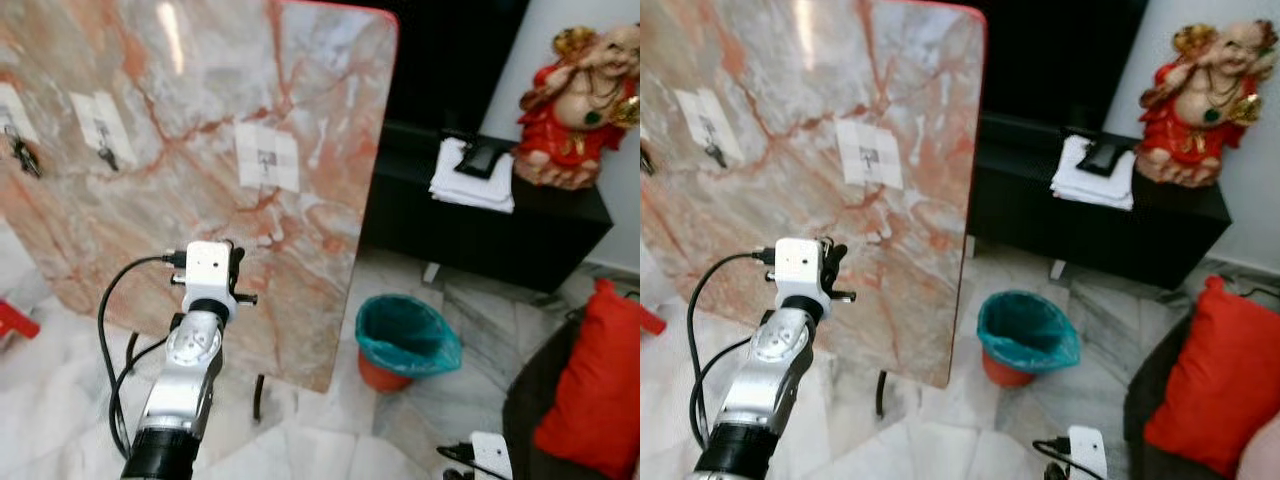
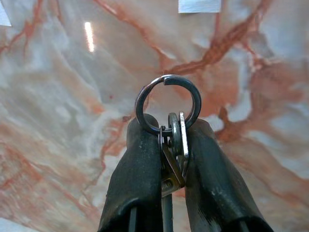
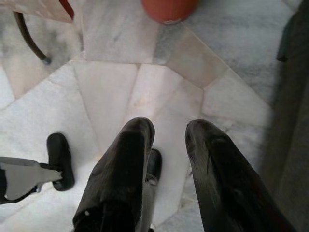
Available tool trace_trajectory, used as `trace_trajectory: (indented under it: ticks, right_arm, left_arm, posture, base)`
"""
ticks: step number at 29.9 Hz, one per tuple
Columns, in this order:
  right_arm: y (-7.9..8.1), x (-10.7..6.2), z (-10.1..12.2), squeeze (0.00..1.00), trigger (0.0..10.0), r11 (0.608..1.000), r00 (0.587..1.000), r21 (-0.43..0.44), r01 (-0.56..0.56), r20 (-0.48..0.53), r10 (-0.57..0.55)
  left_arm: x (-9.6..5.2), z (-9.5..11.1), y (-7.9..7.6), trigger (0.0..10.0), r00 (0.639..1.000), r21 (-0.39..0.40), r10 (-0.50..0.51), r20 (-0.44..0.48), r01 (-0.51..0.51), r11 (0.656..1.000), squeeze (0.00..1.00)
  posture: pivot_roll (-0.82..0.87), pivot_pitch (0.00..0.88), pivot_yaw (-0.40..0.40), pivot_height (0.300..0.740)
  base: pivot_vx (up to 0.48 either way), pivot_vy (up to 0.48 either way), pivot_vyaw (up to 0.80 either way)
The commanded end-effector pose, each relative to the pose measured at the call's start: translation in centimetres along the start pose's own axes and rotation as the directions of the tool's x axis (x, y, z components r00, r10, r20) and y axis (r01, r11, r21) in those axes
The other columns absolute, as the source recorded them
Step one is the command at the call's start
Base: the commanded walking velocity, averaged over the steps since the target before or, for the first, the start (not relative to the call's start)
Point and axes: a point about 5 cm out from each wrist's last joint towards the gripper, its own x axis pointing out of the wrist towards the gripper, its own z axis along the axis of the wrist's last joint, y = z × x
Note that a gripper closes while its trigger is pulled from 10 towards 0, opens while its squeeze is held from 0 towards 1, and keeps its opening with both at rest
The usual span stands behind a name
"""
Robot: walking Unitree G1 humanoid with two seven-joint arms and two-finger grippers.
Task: Hang keys on a hook
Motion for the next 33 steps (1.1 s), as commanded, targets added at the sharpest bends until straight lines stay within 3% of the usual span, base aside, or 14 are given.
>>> trace_trajectory:
  ticks: [1,33]
  right_arm:
    - [-0.47,-0.12,-0.02,0.00,10.0,1.000,1.000,0.008,0.013,0.006,-0.013]
    - [-0.42,-0.12,-0.08,0.00,10.0,1.000,1.000,0.007,0.009,0.005,-0.009]
  left_arm:
    - [0.14,0.56,-0.69,10.0,1.000,0.006,-0.026,0.015,0.026,1.000,0.00]
    - [-0.10,0.69,-0.87,10.0,0.999,0.002,-0.038,0.030,0.038,0.999,0.00]
  posture:
    - [0.00,0.000,-0.075,0.740]
    - [-0.01,0.000,-0.074,0.740]
  base:
    - [0.251,0.000,0.00]
    - [0.241,0.000,0.00]
